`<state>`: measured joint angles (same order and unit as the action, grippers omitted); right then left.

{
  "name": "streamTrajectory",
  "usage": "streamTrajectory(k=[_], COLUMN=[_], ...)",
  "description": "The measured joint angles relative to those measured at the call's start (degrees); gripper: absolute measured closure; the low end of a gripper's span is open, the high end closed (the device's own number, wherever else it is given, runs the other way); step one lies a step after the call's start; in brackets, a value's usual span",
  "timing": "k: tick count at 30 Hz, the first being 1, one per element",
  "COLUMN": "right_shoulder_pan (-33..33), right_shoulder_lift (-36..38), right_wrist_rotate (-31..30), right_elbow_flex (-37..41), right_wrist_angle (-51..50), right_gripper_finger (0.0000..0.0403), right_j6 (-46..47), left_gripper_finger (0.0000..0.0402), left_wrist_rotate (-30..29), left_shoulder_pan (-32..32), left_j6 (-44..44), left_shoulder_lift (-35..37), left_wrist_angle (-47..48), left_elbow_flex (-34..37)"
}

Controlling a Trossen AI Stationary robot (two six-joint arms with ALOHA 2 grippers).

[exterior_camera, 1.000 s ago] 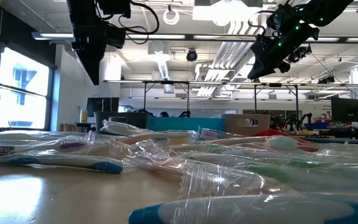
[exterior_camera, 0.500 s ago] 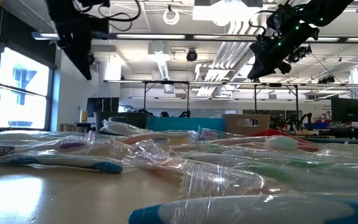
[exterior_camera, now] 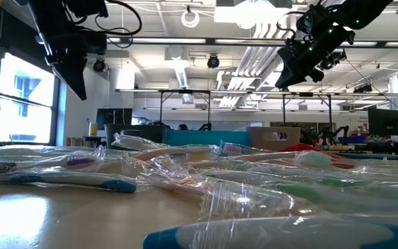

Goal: Pick & Place Toothbrushes
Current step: Put the orange toothbrush into the white bin

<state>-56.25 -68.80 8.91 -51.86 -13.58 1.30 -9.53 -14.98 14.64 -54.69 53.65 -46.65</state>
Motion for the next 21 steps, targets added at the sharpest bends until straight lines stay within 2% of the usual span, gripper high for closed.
streamTrajectory(k=[5,8,11,16,21], right_shoulder_pan=[0.00,0.00,0.00,0.00,0.00], right_shoulder_lift=[-0.01,-0.01,-0.01,-0.02,-0.02], right_wrist_rotate=[0.01,0.13,0.15,0.15,0.17], right_elbow_flex=[0.00,0.00,0.00,0.00,0.00], right_wrist_angle=[0.01,0.00,0.01,0.00,-0.01], right_gripper_finger=[0.0336,0.0336,0.0336,0.0336,0.0336], right_j6=[0.00,0.00,0.00,0.00,0.00], left_gripper_finger=[0.0401,0.0393,0.0364,0.0299,0.0274], left_wrist_rotate=[0.36,3.16,5.84,5.98,7.10], left_shoulder_pan=[0.00,0.00,0.02,0.02,0.02], left_j6=[-0.83,-2.47,-3.94,-4.33,-5.10], left_shoulder_lift=[-1.42,-2.42,-3.66,-6.09,-8.64], left_wrist_angle=[-0.04,-0.25,-0.46,-0.57,-0.78], left_elbow_flex=[0.00,0.00,0.00,0.00,0.00])
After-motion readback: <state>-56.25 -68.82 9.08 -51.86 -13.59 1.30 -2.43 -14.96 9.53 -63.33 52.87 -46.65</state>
